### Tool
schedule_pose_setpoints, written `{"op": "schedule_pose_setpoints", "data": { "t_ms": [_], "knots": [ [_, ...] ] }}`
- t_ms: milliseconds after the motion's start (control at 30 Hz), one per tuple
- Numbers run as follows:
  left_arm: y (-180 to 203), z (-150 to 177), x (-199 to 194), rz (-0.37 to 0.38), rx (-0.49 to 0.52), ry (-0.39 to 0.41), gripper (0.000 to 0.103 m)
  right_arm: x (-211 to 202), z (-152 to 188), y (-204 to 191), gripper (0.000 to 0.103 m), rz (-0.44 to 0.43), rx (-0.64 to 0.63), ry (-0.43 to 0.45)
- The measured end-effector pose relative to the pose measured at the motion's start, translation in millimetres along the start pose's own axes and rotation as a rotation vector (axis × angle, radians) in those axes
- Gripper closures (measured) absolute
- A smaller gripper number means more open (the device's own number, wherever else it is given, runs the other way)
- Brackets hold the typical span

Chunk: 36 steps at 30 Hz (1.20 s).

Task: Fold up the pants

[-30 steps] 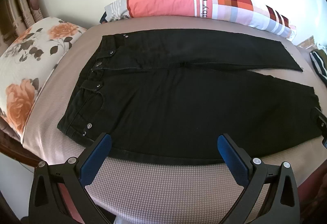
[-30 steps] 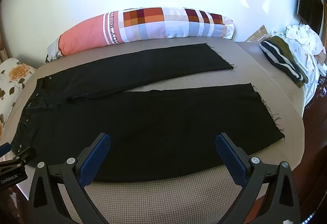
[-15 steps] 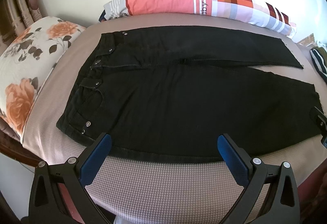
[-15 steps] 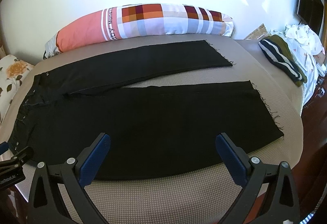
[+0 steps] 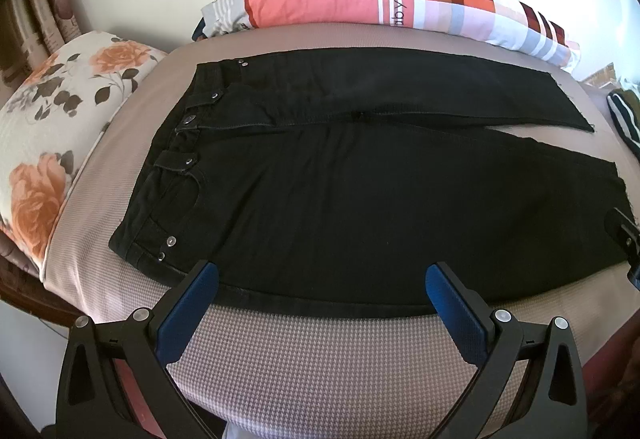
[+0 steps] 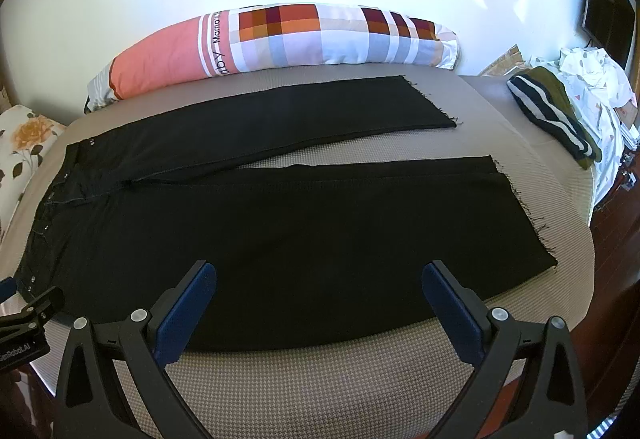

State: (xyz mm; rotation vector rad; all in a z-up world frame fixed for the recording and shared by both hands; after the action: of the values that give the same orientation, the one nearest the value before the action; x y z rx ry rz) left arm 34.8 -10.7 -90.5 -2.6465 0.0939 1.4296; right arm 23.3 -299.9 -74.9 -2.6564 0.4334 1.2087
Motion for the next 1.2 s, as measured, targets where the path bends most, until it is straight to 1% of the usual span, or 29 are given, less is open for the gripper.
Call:
{"op": "schedule_pose_setpoints", "data": {
  "t_ms": [433,600,700,800,900,967,1100,1200],
  "knots": [
    [0.1,0.5,0.2,0.001,-0.001,-0.003,0.0,-0.2,-0.7,-0.6,0.0,-0.002,0.001,-0.004],
    [0.3,-1.1,2.6,0.013,-0.013,0.001,0.0,2.5,0.9,0.1,0.0,-0.049,0.029,-0.002],
    [-7.3,-9.1,5.6,0.033,-0.037,-0.005,0.0,-0.3,-2.5,1.0,0.0,-0.088,0.056,0.003],
    [-22.6,-21.3,7.5,0.027,-0.064,0.009,0.0,-0.4,-9.2,4.2,0.0,-0.093,0.085,-0.013],
    [-45.4,-39.7,10.5,0.03,-0.109,0.027,0.0,-1.8,-15.4,9.3,0.0,-0.123,0.126,-0.01],
    [-63.3,-54.1,13.4,0.048,-0.143,0.035,0.0,-3.4,-20.7,11.9,0.0,-0.144,0.165,-0.004],
    [-103.4,-86.1,20.3,0.089,-0.214,0.045,0.0,-2.0,-32.3,15.2,0.0,-0.224,0.255,-0.008],
    [-134.0,-112.4,30.0,0.095,-0.242,0.055,0.002,2.0,-42.1,7.8,0.0,-0.273,0.241,0.002]
  ]
}}
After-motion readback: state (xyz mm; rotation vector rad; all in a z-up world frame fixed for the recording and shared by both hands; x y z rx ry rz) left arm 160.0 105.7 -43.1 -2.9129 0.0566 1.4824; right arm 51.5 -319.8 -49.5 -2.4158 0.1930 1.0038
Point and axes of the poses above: each gripper's, at about its wrist camera, not at the fingertips, and x roughly the way its jaws point, y to its right, z to its underside, the point moved 7 cm from there along x, roughly the way its jaws point, and after that the axes turned 2 degrees about x, right-handed, at the moved point
